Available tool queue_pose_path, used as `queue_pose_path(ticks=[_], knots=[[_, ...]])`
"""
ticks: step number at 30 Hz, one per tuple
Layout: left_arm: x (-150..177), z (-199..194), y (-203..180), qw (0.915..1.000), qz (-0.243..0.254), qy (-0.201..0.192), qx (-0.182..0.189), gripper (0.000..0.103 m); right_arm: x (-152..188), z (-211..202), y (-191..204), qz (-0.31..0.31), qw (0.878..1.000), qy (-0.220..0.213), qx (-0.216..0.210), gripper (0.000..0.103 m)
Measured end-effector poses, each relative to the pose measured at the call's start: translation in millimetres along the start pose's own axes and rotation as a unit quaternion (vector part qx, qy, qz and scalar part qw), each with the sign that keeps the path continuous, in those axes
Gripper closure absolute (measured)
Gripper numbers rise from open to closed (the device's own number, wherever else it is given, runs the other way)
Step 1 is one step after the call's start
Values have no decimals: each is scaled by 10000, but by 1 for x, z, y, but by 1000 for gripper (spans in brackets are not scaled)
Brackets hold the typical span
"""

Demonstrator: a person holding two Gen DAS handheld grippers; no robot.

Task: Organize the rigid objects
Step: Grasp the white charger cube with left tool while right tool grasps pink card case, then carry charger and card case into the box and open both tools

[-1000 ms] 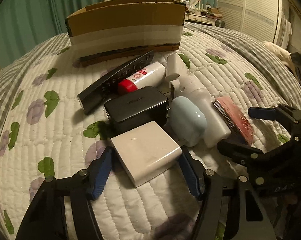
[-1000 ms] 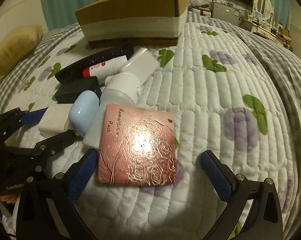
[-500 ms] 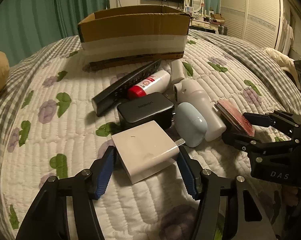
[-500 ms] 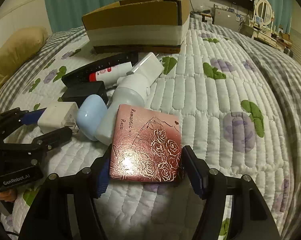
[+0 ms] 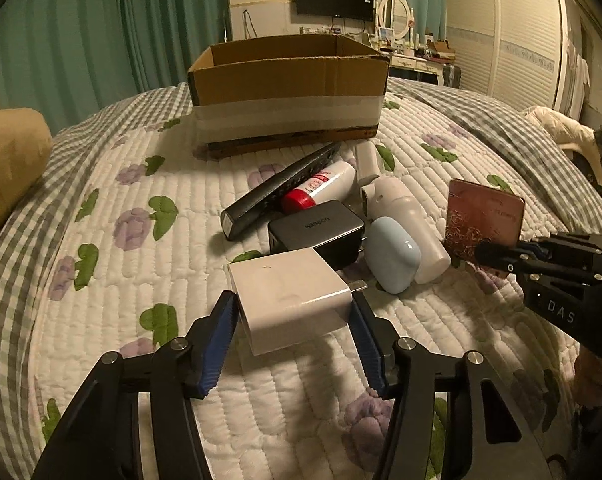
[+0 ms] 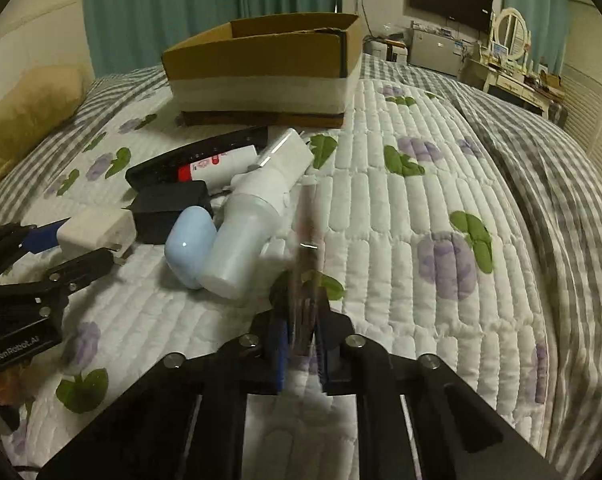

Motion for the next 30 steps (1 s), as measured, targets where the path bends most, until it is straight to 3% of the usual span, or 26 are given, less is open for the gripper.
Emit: queue_pose_path(ticks=[14,30], knots=[[-15,-32,10,9992,-70,-396,-22,46,-8,-38,17,-193,9981,-562,141,93],[-58,-86,32,9936,-163,-1104,-149,46,-48,-108,35,-55,9896,-1419,221,93]])
Point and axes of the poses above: each gripper's, at about its wrist camera, not at the fingertips, and z roughly the way its jaws point, y to its left, x to its underside, the point moved 2 cm from there along z, roughly the way its jaws point, and after that the axes turned 3 degrees about z, right-handed, at the moved point
